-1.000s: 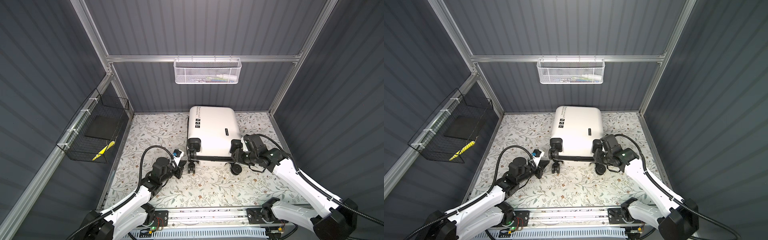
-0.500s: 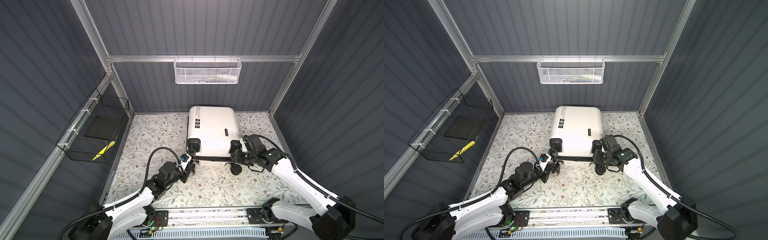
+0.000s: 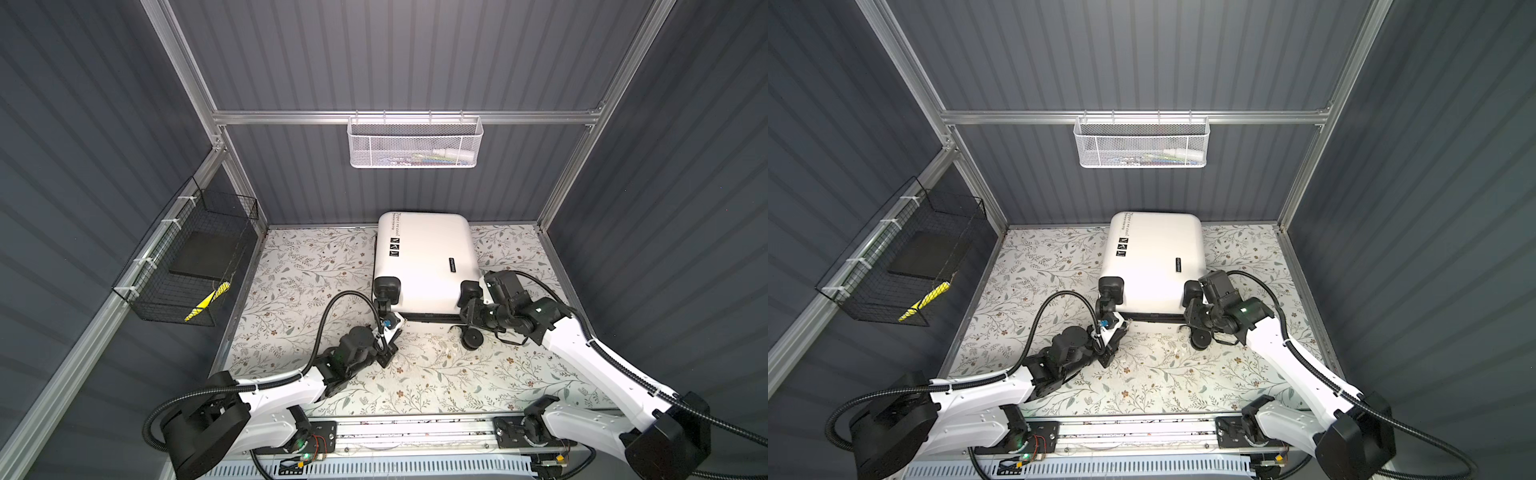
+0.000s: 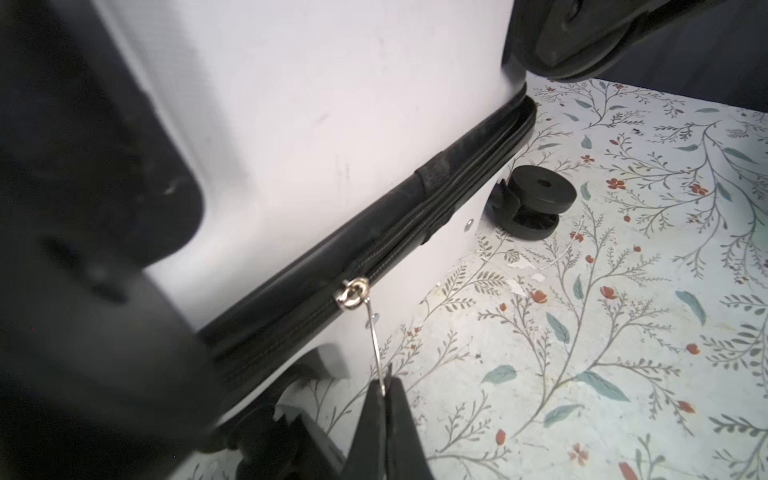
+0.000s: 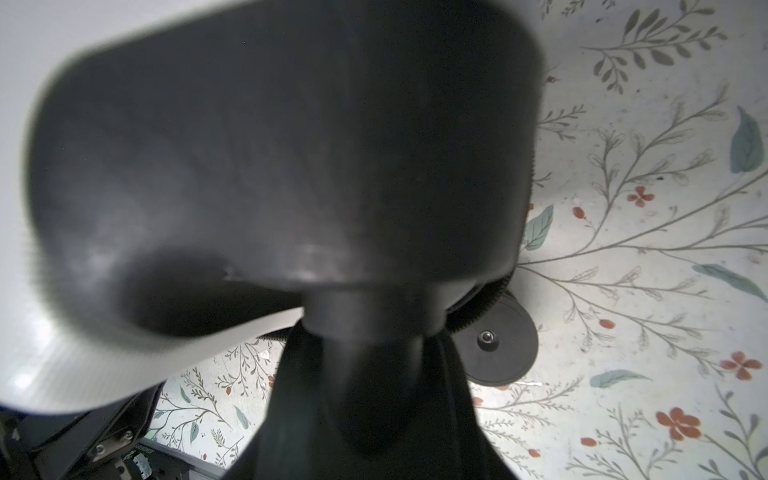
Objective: Pack the luggage
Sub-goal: 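Pull the zipper pull along the seam toward the robot with the left gripper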
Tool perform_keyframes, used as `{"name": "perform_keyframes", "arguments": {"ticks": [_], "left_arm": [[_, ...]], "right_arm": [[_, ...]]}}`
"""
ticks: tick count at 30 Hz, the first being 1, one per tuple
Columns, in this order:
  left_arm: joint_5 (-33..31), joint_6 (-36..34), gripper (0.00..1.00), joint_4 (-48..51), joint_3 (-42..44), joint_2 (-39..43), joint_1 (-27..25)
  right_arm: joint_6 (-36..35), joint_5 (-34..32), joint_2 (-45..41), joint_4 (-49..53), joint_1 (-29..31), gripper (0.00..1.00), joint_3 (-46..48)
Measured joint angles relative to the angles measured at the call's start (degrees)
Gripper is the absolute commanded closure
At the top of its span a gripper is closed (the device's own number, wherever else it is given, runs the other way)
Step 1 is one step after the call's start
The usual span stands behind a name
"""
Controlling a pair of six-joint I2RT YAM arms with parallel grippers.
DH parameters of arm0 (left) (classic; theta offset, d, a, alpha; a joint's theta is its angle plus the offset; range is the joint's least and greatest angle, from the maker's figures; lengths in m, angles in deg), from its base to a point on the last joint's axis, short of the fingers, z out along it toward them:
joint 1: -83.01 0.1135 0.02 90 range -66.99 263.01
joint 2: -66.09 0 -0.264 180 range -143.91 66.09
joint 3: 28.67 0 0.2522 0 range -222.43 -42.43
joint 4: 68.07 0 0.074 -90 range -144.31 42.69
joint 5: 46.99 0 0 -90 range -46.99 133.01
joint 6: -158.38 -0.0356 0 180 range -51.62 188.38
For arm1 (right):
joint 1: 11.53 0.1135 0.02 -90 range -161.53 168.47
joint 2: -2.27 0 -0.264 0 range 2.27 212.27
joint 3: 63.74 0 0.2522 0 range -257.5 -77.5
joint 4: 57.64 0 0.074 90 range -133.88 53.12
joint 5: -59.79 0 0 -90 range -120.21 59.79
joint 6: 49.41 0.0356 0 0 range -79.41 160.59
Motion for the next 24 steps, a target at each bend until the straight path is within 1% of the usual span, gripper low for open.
{"name": "perform_keyframes", "arguments": {"ticks": [6, 10, 16, 24], "left_arm": [[-2.51, -1.25, 1.00, -2.21, -3.65, -6.08, -3.98], [-3.32, -1.81, 1.00, -3.41, -5.77, -9.25, -5.77], [-3.89, -2.32, 1.00, -5.14, -7.58, -12.28, -7.32], [-4.11, -3.04, 1.00, -5.51, -10.51, -15.78, -8.92]], "right_arm": [[0.13, -0.24, 0.00, 0.24, 0.17, 1.00, -0.17], [0.00, -0.35, 0.28, 2.60, 0.39, 1.00, -2.25], [0.11, -0.24, 0.26, 4.98, 0.70, 1.00, -4.02], [0.57, 0.00, 0.11, 3.82, 0.85, 1.00, -2.67]]}}
